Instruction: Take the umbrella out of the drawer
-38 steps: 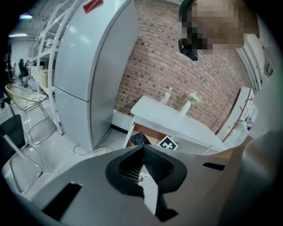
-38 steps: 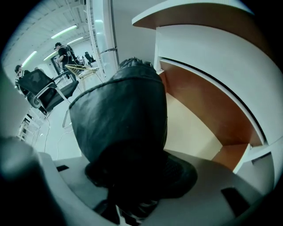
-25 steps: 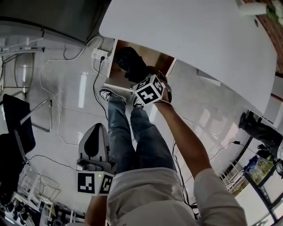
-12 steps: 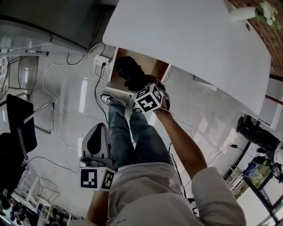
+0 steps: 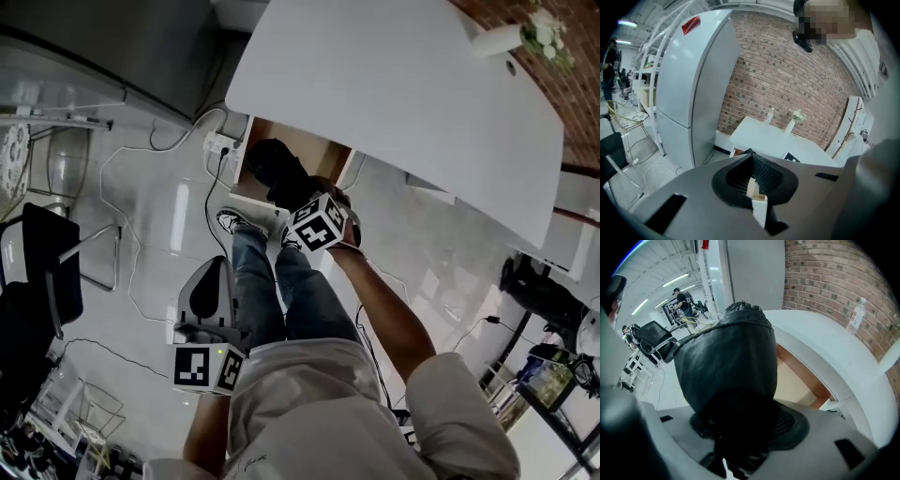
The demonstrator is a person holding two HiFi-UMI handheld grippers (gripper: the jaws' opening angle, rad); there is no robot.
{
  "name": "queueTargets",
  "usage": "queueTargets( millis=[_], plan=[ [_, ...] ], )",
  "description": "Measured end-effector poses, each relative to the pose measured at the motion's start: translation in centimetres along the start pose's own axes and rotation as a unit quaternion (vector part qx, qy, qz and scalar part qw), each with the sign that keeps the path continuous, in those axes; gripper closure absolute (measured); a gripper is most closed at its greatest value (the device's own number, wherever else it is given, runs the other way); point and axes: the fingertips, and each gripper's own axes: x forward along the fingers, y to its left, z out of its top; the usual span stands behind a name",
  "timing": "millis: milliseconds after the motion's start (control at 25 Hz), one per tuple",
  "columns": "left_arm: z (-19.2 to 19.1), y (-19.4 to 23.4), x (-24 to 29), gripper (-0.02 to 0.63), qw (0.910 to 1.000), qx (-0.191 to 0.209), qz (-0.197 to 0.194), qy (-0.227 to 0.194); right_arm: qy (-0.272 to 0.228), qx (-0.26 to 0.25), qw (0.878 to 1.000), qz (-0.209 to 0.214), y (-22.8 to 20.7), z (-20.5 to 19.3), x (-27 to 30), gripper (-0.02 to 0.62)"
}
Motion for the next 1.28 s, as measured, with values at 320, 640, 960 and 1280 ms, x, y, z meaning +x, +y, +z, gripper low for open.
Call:
queueTargets(
  millis=[320, 640, 960, 1280],
  plan=[
    [1.1, -0.2, -1.1, 0.589, 0.9996, 0.024, -0.016, 0.002, -0.014, 0.010, 1.000, 0.005, 0.6, 1.0, -3.1, 0.344],
    [1.4, -1.0, -2.3, 0.589, 0.9997, 0.023, -0.009, -0.002, -0.026, 0.006, 1.000, 0.012, 1.1, 1.5, -6.3, 0.344],
    [2.5, -2.7, -3.1, 0.589, 0.9995, 0.025, -0.012, -0.015, -0.039, -0.002, 0.999, 0.028, 1.8, 1.7, -9.5, 0.344],
    [3.5, -3.4, -4.0, 0.589, 0.9991, 0.027, -0.014, -0.028, -0.058, -0.021, 0.997, 0.041, 2.6, 3.0, -13.0, 0.342]
  ],
)
